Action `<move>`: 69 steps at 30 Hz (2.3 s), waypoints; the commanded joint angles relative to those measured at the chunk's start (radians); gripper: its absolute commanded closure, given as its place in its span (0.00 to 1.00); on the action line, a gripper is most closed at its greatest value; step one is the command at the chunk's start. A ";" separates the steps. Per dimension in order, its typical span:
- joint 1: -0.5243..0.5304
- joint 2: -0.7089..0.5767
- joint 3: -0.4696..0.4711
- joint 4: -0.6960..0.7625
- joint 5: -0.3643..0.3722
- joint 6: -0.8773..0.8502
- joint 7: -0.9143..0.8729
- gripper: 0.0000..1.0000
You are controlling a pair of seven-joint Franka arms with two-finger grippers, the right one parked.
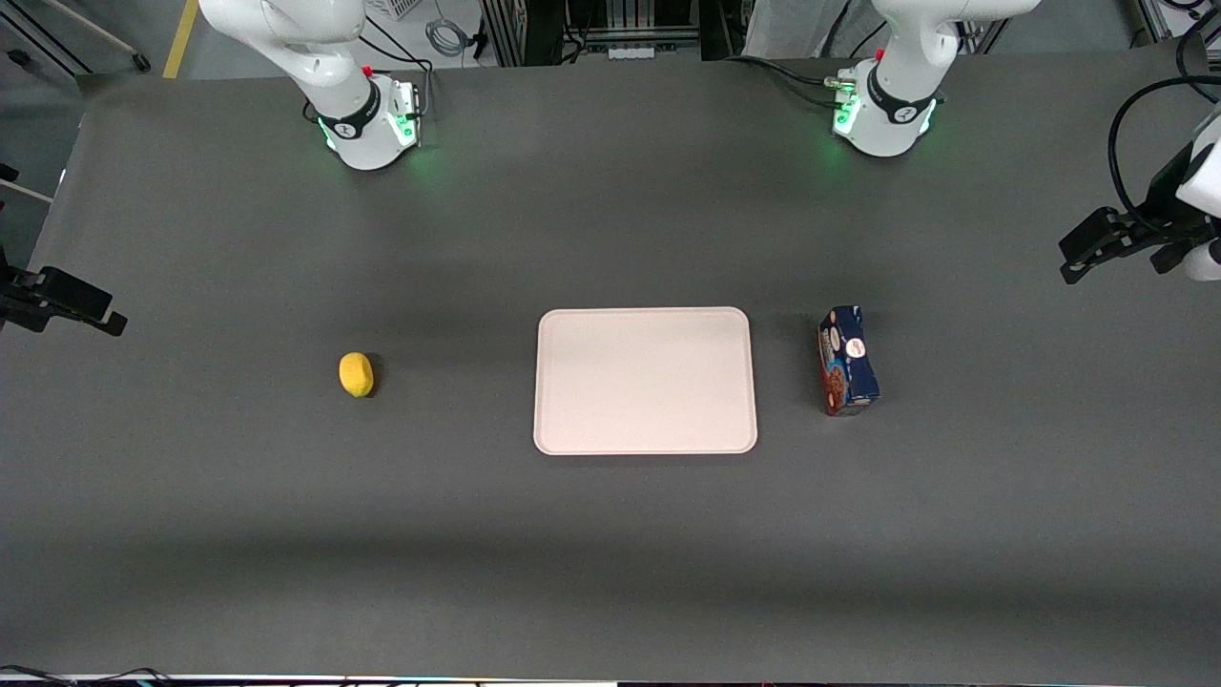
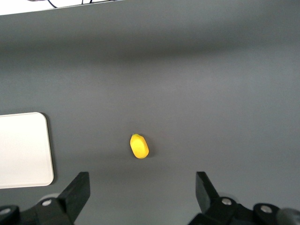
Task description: Place cookie box on tray
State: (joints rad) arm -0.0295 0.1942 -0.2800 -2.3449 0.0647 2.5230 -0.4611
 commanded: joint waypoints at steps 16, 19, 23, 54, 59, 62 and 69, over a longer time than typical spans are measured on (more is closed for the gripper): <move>0.007 0.033 0.002 0.007 0.032 0.034 -0.016 0.64; 0.005 0.033 0.002 0.009 0.032 0.033 -0.016 0.79; 0.005 0.033 0.001 0.012 0.030 0.030 -0.017 0.82; 0.003 -0.199 0.001 0.372 -0.046 -0.576 0.018 0.87; 0.007 -0.205 0.030 0.502 -0.123 -0.746 0.096 0.86; 0.007 -0.202 0.038 0.573 -0.140 -0.820 0.102 0.86; 0.008 -0.191 0.038 0.657 -0.193 -0.876 0.093 0.87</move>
State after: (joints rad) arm -0.0209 -0.0209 -0.2424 -1.7605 -0.0733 1.6947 -0.3756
